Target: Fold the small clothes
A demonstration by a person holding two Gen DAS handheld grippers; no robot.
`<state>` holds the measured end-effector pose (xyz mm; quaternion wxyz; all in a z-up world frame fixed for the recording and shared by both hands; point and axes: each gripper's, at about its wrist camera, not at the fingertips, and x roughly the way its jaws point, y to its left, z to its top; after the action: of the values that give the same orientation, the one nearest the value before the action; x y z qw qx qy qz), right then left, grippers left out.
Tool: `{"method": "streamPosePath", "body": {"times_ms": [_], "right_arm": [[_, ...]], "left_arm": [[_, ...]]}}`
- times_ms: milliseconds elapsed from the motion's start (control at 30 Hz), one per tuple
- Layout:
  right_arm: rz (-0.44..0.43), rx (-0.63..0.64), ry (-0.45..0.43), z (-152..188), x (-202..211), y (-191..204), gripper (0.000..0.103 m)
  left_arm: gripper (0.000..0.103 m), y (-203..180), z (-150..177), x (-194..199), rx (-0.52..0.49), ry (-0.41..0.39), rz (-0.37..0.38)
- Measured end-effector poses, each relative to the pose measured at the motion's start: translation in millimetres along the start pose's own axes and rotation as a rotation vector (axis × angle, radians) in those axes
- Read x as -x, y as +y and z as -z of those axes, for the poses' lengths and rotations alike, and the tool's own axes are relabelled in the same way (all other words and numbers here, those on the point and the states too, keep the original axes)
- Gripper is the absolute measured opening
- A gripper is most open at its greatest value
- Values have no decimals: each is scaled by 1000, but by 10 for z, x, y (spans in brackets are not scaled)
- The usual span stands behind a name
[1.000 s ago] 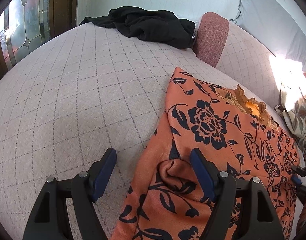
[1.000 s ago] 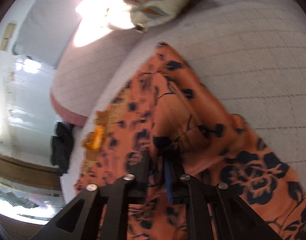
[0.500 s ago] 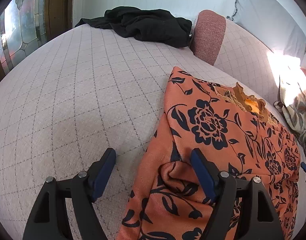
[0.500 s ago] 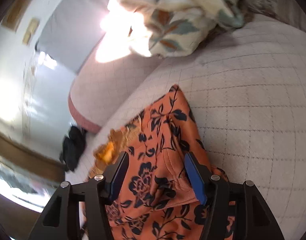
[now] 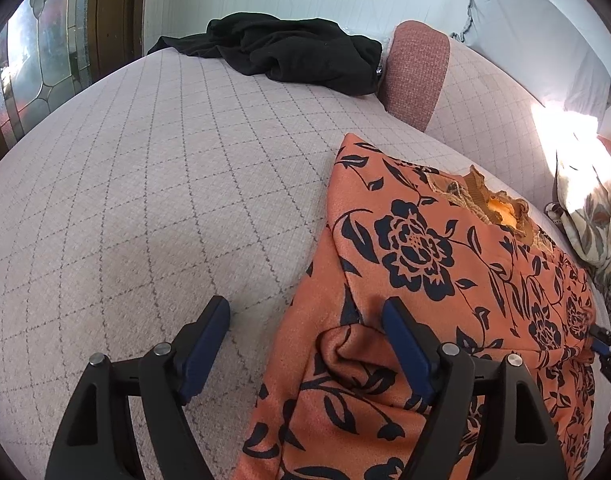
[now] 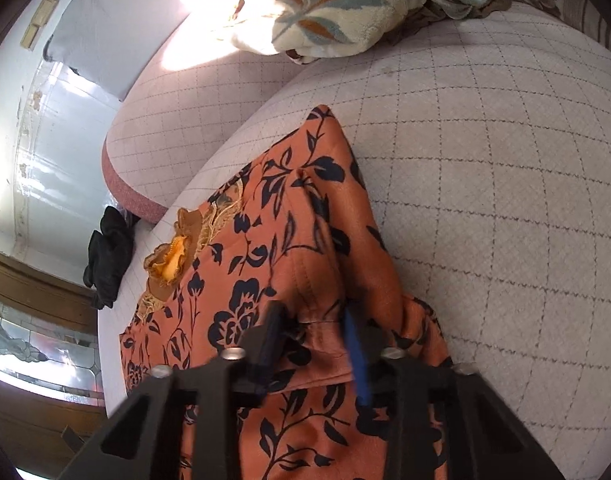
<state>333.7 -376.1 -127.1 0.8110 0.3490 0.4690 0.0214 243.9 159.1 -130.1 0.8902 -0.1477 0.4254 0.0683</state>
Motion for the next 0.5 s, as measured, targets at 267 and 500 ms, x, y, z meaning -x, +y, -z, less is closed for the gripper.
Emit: {"method": "streamPosePath", "body": {"times_ms": [267, 500], "right_arm": [[100, 149, -26, -117, 261, 167, 8], [156, 191, 83, -148, 180, 4, 10]], "left_arm": [[80, 2, 3, -6, -19, 3, 7], [82, -23, -15, -35, -55, 17, 0]]}}
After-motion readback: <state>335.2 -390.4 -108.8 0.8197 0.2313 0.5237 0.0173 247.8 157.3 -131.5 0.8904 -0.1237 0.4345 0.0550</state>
